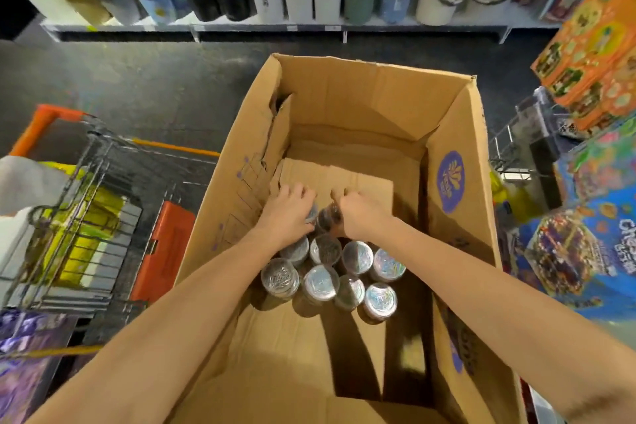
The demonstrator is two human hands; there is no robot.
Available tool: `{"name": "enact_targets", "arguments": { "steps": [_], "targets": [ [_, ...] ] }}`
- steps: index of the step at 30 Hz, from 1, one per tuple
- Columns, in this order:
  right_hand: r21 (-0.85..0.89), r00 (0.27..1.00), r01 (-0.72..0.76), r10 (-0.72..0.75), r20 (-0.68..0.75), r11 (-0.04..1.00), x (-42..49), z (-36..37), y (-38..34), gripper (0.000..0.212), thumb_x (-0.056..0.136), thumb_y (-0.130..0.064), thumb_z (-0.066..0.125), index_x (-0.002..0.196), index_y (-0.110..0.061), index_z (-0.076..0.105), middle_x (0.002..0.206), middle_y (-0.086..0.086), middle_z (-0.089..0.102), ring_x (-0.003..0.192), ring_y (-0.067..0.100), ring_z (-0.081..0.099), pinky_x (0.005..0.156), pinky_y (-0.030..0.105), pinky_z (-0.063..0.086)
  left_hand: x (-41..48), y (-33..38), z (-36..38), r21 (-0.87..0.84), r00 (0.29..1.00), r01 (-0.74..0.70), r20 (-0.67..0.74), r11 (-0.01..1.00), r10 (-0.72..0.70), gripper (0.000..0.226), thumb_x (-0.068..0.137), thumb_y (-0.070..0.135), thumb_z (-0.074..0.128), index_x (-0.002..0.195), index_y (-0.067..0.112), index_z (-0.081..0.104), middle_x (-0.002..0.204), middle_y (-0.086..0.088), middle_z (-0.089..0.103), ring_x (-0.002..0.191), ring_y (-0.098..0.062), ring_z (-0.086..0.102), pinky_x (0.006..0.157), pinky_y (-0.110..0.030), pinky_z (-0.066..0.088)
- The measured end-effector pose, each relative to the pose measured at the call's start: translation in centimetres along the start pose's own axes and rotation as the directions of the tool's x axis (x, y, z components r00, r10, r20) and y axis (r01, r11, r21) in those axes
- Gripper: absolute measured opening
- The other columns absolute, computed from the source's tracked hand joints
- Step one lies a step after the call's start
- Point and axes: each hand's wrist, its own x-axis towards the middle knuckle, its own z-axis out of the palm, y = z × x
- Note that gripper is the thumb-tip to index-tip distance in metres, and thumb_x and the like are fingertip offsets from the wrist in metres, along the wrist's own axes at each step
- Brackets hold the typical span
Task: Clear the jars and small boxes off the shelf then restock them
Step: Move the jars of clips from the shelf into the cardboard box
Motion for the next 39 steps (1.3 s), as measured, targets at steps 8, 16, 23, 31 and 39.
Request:
{"name": "enact_targets", "arguments": {
  "steps": [8,16,23,31,39],
  "targets": [
    [0.125,0.999,0.019,-0.014,-0.038,0.992,1.2,0.9,0.3,0.07,0.087,-0.037,0.063,0.145,-0.013,0.031,0.125,0.018,0.047,0.108,0.036,0.052,0.084,0.037,0.044,0.5,-0.9,1.0,-0.103,0.996,0.058,0.069,0.993,-0.051,0.062,0.086,0.033,0.065,0.137,0.019,0.034,0.13,-0.011,0.042,0.117,-0.033,0.045,0.093,-0.041,0.041],
    [0.12,0.998,0.059,-0.057,-0.018,0.991,1.4,1.3,0.8,0.076,0.087,-0.03,0.067,0.148,-0.015,0.024,0.126,0.019,0.047,0.11,0.035,0.05,0.085,0.035,0.042,0.7,-0.8,1.5,-0.212,0.994,0.104,0.039,0.972,-0.098,0.06,0.084,0.023,0.066,0.136,0.021,0.035,0.129,-0.009,0.04,0.117,-0.03,0.042,0.095,-0.04,0.038],
    [0.104,0.999,0.044,-0.043,-0.007,0.994,1.7,1.6,0.6,0.075,0.089,-0.031,0.063,0.149,-0.015,0.021,0.128,0.02,0.046,0.113,0.037,0.048,0.088,0.038,0.041,0.8,-0.7,1.8,-0.168,0.995,0.096,0.032,0.981,-0.092,0.055,0.086,0.022,0.065,0.132,0.018,0.035,0.13,-0.009,0.037,0.115,-0.03,0.044,0.09,-0.041,0.044],
    [0.058,0.999,0.033,-0.033,0.005,0.998,1.2,1.4,0.4,0.079,0.09,-0.016,0.062,0.151,-0.017,0.012,0.135,0.018,0.04,0.116,0.036,0.045,0.091,0.038,0.042,0.3,-0.6,0.8,-0.11,0.996,0.084,0.031,0.99,-0.081,0.069,0.084,0.024,0.068,0.139,0.02,0.027,0.14,-0.009,0.029,0.118,-0.03,0.047,0.089,-0.041,0.049],
    [0.055,0.992,0.068,-0.062,-0.109,0.996,-1.3,-0.8,-1.2,0.064,0.092,0.001,0.041,0.15,-0.015,0.018,0.135,0.018,0.041,0.119,0.036,0.043,0.092,0.042,0.042,-1.9,-0.2,-3.3,-0.104,0.997,0.073,-0.009,0.992,-0.074,0.073,0.085,0.032,0.067,0.145,0.02,0.026,0.145,-0.007,0.031,0.126,-0.027,0.04,0.085,-0.04,0.046]
  ]
}}
